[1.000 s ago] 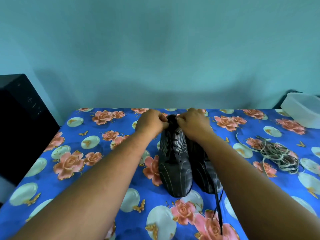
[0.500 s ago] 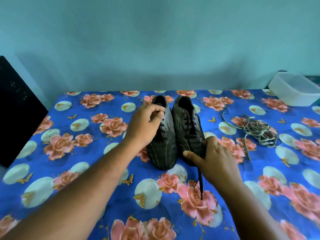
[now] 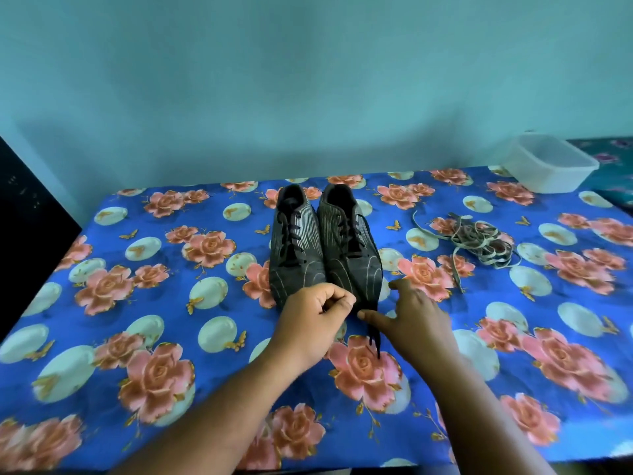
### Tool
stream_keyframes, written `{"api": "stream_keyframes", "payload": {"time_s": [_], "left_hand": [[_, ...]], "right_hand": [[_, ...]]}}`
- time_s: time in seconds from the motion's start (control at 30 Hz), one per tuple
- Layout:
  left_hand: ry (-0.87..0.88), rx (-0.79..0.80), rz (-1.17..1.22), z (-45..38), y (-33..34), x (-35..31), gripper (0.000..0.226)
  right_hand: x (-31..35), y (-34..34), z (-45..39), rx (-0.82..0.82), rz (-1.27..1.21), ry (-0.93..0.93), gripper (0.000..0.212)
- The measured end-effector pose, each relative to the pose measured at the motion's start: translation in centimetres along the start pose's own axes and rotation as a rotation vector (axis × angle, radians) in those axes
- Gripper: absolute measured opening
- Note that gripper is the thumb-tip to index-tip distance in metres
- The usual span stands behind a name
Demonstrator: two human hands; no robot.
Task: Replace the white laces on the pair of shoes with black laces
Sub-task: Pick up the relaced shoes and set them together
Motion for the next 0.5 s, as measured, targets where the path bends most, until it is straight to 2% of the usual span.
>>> {"api": "stream_keyframes", "payload": {"time_s": [0.07, 0.2, 0.5], "left_hand": [[-0.029, -0.001, 0.017, 0.0, 0.3, 0.0, 0.012], [-0.064, -0.019, 0.051, -0.2, 0.6, 0.1, 0.012], [-0.154, 0.006, 0.126, 0.2, 1.0, 1.3, 0.016]], "right_hand": [[0.1, 0.6, -0.4, 0.039, 0.056, -0.027, 0.066], [0.5, 0.7, -1.3, -0.044, 0.033, -0.051, 0.029], [-1.4, -0.4, -1.7, -0.075, -0.019, -0.010, 0.012]]}}
Point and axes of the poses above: each hand's wrist, its own z-axis away from the middle knuckle, its own y-axis out of the palm, x = y × z, the point moved 5 cm from there along -z, towards the middle knuckle, and after that the axes turned 1 degree about -y, right-handed, at the moved point
